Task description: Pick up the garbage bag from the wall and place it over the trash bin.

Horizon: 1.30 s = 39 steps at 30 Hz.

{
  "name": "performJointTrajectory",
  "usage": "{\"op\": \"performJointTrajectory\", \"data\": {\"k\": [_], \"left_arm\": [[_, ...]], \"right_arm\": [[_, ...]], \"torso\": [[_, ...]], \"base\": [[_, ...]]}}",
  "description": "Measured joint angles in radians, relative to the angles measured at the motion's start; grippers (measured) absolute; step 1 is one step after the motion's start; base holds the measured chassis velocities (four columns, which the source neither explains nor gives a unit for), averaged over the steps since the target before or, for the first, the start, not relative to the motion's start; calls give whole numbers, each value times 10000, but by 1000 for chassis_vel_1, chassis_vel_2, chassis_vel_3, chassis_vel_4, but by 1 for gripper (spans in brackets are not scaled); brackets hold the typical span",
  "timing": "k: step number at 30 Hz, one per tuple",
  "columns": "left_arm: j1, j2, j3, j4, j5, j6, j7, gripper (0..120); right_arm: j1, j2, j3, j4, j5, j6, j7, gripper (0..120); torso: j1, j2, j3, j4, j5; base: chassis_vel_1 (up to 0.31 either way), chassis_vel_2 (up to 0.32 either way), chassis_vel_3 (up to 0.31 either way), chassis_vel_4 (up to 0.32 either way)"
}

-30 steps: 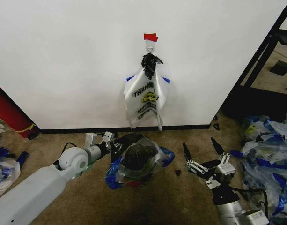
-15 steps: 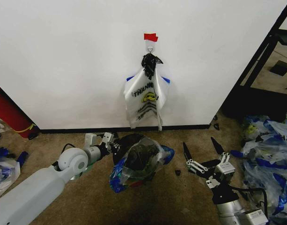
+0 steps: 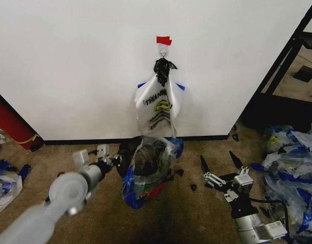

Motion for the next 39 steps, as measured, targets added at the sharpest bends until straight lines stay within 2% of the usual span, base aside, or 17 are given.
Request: {"op": "performJointTrajectory", "data": {"k": [1, 5, 7, 11, 14, 20, 26, 39], "left_arm": [[344, -383, -21, -206, 303, -448, -501, 2], [840, -1022, 86, -475, 1069, -1198, -1128, 2], [914, -1131, 109, -510, 1174, -1304, -1223, 2], [1453, -1796, 285, -589, 2162, -1908, -1446, 2], [1564, -2040, 364, -481, 2532, -2034, -1467, 2], [1483, -2700, 628, 255, 3307, -2631, -1290, 2], [1323, -3012, 747, 827, 3437, -3044, -1047, 2], [1273, -3224, 791, 1414, 3722, -3182, -755, 2]], "right_arm": [[3, 3, 1, -36, -1, -15, 22, 100], [-25, 44, -2, -76, -9, -25, 49, 100], [-33, 51, -3, -76, -12, -25, 49, 100], [-60, 98, -9, -76, -24, -33, 59, 100], [-61, 109, -21, -94, -37, -34, 63, 100], [-67, 114, -66, -187, -61, -32, 64, 100], [-16, 93, -90, -201, -53, -56, 64, 100], [29, 71, -118, -255, -22, -87, 64, 100]], "torso": [[0, 0, 0, -2, -3], [0, 0, 0, -3, 1], [0, 0, 0, -3, 0], [0, 0, 0, 0, -1], [0, 0, 0, -1, 0], [0, 0, 1, -1, -1], [1, 0, 1, -2, -2], [0, 0, 0, 0, 1]], "base": [[0, 0, 0, 0], [0, 0, 0, 0], [0, 0, 0, 0], [0, 0, 0, 0], [0, 0, 0, 0], [0, 0, 0, 0], [0, 0, 0, 0], [0, 0, 0, 0]]}}
